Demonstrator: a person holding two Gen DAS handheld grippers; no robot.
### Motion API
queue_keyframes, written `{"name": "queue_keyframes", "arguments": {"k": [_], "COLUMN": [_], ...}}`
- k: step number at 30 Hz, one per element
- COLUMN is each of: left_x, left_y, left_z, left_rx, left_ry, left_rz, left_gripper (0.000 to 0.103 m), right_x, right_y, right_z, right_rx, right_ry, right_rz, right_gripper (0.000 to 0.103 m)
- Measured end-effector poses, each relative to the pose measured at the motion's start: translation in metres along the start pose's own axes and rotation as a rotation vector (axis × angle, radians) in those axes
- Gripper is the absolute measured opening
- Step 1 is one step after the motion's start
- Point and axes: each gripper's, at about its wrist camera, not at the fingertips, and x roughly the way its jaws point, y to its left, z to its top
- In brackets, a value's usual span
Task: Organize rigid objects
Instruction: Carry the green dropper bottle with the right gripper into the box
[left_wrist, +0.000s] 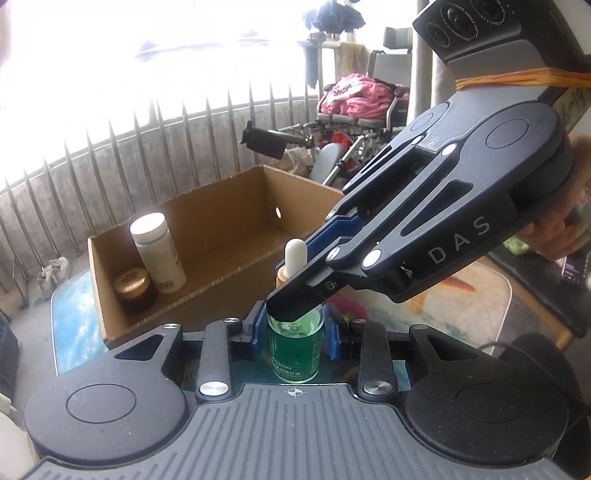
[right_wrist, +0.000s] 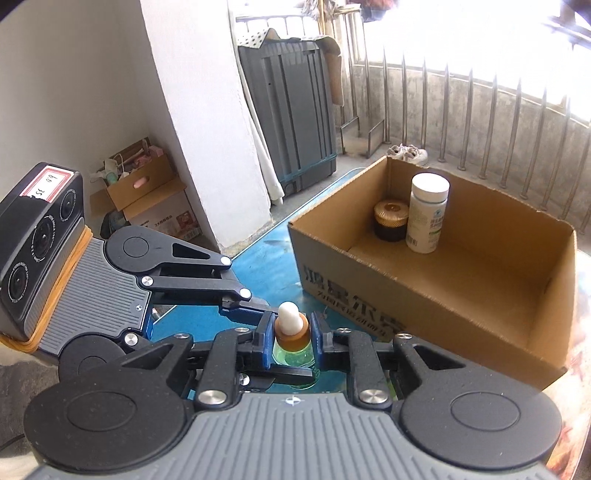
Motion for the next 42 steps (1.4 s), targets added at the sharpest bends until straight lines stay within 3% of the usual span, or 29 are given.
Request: {"name": "queue_keyframes", "arguments": {"k": [6,12,15,19,23,33,37,42], "left_x": [0.031,0.098,0.136,0.175,0.202,0.226,0.233,0.233], "left_y": [0.035,0.084,0.100,0.114,0.110,0.105,0.096,0.096], "left_z": [0.055,0.086,0.090,0.086,0.081,0.080,0.079,0.084], "left_rx": [-0.002,0.030,0.056,0.043,0.130,0.255,0.355,0.362], "left_ry": [-0.005,0.054,0.098,0.162,0.236,0.281,0.310,0.331], "left_rz": [-0.002,-0.057,-0.044,-0.050,0.004,0.051,0.084,0.106], "left_gripper": [0.031,0.031,0.031,0.031,0.031,0.032,0.035,0.036], "right_x": [-0.001,0.041,0.071,0.102,0.127,0.150,0.158,0.161], "right_y": [-0.041,-0.110,-0.148,-0.167,-0.188,-0.216,-0.218,-0.223], "right_z": [0.048,0.079,0.083,0.080,0.076,0.069,0.067,0.067], "right_rx": [0.020,0.093,0.173,0.156,0.217,0.302,0.308,0.330], "right_ry": [-0.058,-0.063,-0.064,-0.038,0.000,0.030,0.032,0.019], "right_rz": [-0.049,-0.071,-0.068,-0.123,-0.118,-0.127,-0.126,-0.100], "right_gripper": [0.022,0.022,0.022,0.022,0.022,0.022,0.022,0.022]}}
